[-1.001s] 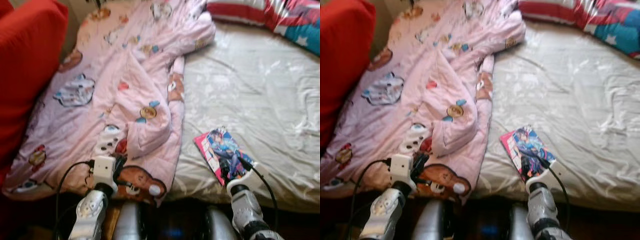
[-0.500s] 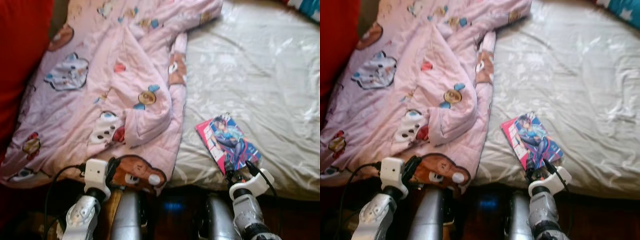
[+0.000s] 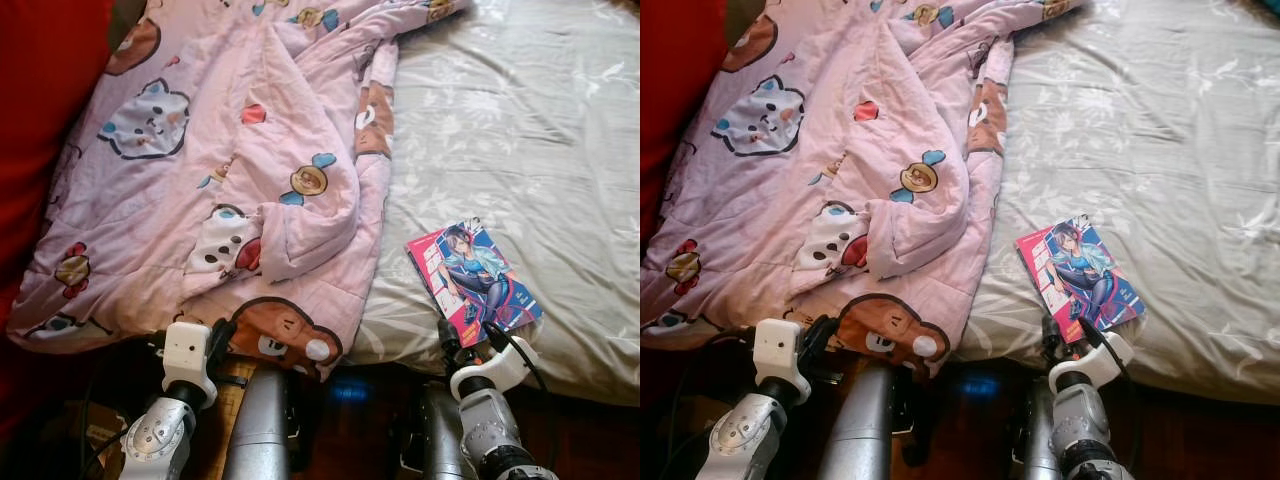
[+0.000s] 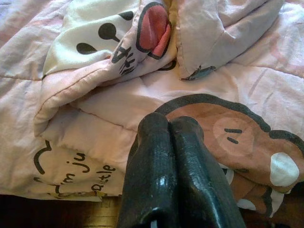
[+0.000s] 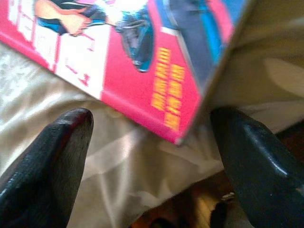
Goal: Clean up the room
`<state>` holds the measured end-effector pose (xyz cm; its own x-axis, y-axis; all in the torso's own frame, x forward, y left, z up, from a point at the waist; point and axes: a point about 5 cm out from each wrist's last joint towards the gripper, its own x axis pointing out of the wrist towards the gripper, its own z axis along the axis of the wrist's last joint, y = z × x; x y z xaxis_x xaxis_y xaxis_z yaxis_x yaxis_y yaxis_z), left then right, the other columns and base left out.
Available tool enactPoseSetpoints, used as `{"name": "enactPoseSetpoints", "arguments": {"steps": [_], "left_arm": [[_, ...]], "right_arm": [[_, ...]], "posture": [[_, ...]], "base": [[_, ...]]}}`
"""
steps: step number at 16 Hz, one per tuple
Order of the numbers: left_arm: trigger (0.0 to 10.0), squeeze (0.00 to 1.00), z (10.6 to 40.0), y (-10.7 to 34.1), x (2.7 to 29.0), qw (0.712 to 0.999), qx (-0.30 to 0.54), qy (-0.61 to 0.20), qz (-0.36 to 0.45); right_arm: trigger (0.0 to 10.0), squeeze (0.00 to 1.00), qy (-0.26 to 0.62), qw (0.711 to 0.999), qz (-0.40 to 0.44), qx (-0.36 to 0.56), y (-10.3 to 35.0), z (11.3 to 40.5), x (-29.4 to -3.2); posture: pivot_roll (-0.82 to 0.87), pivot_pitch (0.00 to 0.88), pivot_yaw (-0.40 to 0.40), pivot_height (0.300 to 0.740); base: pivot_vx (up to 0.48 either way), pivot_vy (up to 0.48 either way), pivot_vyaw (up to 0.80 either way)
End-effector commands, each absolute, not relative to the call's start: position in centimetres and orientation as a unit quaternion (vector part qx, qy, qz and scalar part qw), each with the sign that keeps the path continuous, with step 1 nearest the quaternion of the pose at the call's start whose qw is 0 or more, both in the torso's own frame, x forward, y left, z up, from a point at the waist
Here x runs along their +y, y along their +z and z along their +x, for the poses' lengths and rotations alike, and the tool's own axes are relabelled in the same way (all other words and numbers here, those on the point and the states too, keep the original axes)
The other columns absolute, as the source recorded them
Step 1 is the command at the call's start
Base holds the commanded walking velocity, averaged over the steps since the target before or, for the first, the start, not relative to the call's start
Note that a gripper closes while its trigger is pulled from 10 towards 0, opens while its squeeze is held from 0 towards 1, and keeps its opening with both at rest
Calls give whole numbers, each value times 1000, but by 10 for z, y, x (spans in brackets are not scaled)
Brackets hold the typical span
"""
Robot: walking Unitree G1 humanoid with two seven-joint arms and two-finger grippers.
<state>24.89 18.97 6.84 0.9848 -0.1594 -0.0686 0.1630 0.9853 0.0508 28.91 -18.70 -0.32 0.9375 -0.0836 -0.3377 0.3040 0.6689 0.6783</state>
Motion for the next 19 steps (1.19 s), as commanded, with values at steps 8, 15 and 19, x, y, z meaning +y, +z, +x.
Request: {"name": "enactPoseSetpoints", "arguments": {"steps": [8, 15, 19], "left_arm": [[10000, 0, 238, 63, 194, 994, 60, -79, 41], [10000, 0, 236, 61, 193, 993, 65, -85, 47], [10000, 0, 236, 60, 192, 992, 67, -90, 49]], "right_arm": [[10000, 0, -100, 891, 416, 153, -13, 280, -181], [10000, 0, -69, 882, 461, 68, 3, 290, -179], [10000, 0, -65, 875, 477, 39, 1, 283, -176]], "posture": [[226, 415, 84, 627], [222, 409, 92, 627], [213, 412, 94, 627]], "base": [[0, 0, 0], [0, 0, 0], [0, 0, 0]]}}
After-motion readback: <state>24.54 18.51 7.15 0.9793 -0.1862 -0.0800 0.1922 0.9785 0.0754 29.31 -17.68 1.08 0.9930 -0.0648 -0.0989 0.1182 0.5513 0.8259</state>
